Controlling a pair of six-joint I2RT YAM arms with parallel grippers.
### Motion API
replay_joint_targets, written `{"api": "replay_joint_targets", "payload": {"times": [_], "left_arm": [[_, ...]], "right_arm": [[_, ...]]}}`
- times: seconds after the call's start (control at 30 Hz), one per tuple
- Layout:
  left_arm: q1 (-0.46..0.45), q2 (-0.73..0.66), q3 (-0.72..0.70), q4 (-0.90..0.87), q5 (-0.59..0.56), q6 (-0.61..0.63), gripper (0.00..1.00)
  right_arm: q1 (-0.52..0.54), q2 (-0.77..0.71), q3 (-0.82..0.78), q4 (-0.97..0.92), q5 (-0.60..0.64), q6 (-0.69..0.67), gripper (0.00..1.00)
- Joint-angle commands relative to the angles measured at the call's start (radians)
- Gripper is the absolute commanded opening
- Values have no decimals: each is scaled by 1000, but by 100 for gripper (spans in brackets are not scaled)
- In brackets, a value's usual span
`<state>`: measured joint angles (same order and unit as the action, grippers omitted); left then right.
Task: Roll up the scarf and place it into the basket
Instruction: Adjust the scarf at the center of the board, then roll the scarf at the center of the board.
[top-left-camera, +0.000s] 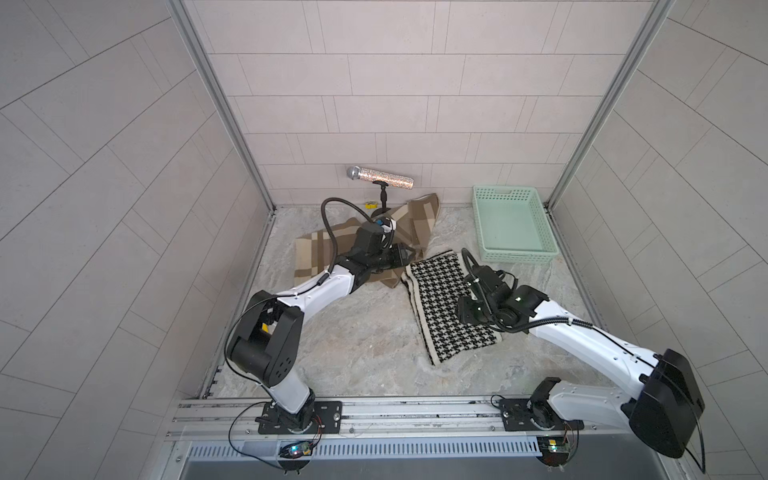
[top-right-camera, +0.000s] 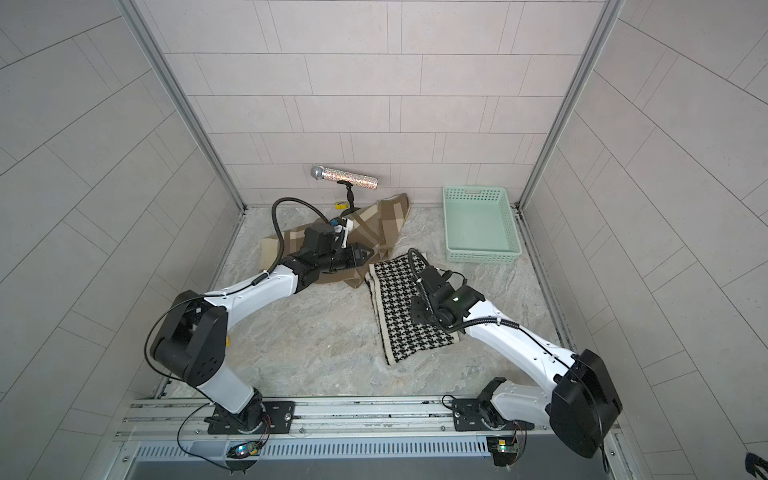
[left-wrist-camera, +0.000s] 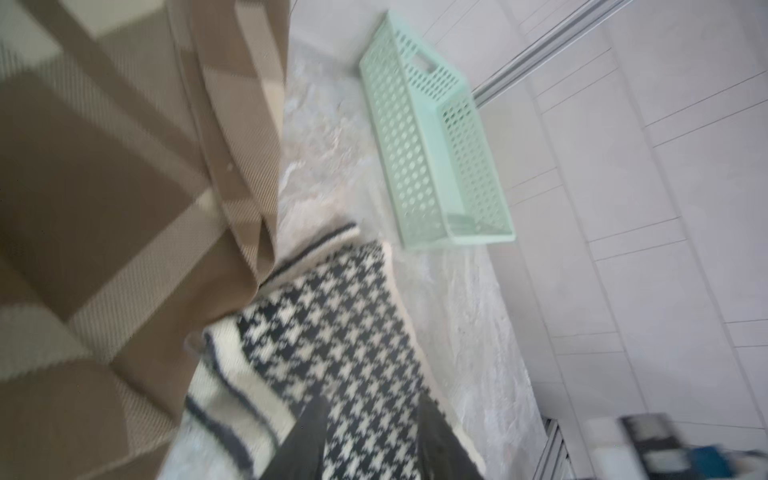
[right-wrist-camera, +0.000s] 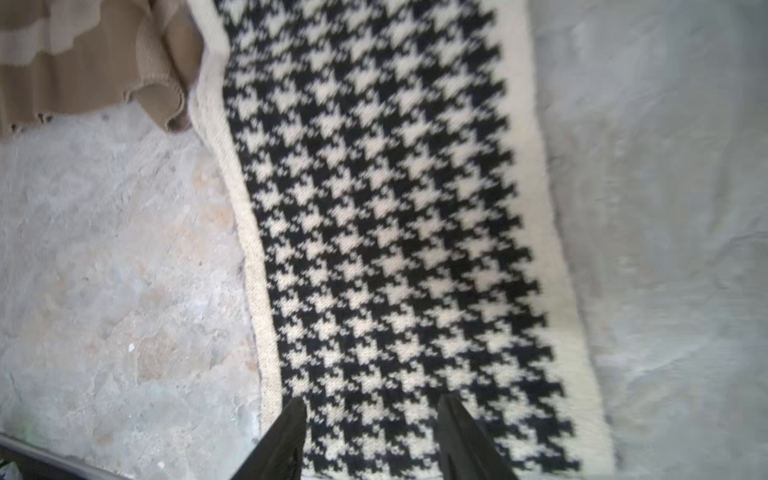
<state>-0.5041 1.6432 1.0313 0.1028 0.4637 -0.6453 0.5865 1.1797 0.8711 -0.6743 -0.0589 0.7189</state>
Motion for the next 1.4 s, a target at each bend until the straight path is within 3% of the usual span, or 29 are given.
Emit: {"api": "replay_joint_targets", "payload": {"times": [0.0,0.2,0.33,0.5,0.63,0.83,1.0,1.13,1.23,1.37], "left_arm": [[-42,26,-91,-105,1,15,40],[-106,104,-124,-99,-16,-8,40],[-109,202,-53,-91,2,-1,39],[-103,331,63,-64,0,-10,27],[-93,421,181,-58,16,-7,23],[-43,512,339,-38,48,-26,23],[37,438,336,-9,57,-47,28],[98,306,245,3,51,-51,31],[135,154,130,2,9,-42,36],[165,-82,-19,-78,-151,5,53]], "right_arm": [[-97,-22,-1,-81,45,-77,55],[-281,38,-52,-87,-16,-130,51],[-294,97,-97,-70,-62,-125,47],[-291,121,-200,18,-161,-104,43],[-234,94,-304,150,-245,-25,43],[-46,93,-339,323,-223,99,45],[73,175,-291,395,-183,116,46],[148,218,-195,324,-122,58,47],[225,195,-117,183,30,-10,54],[333,151,-40,44,243,-93,62]]}}
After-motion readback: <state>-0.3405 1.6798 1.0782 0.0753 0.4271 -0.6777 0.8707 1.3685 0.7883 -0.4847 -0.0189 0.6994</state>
